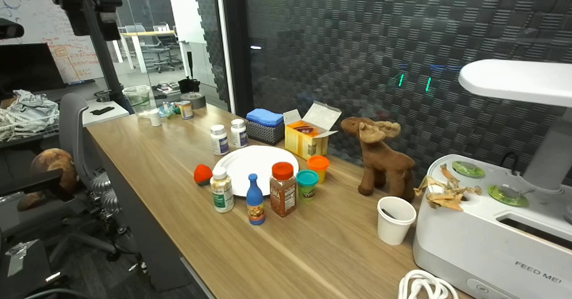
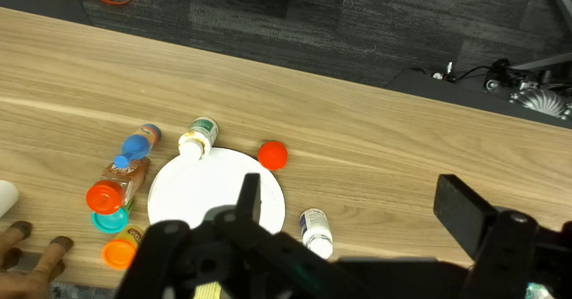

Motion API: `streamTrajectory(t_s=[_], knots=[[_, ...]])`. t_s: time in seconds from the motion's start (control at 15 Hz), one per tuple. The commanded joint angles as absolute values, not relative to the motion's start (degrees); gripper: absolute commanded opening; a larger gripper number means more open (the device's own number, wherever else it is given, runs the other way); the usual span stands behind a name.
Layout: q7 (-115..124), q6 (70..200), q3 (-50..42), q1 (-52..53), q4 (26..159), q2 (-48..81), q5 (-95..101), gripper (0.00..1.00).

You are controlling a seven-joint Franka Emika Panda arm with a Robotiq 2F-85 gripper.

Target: Place the bottles and orange plush toy on the white plate

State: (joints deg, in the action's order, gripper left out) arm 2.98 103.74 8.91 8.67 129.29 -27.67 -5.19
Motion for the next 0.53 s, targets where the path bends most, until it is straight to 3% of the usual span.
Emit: streamTrajectory(t_s=[0.0, 0.47], knots=[[3.0, 103.6, 8.9, 8.7, 129.2, -27.6, -5.2, 1.0], [7.8, 108.4, 11.6, 7.6, 124.4, -17.3, -1.4, 1.0]])
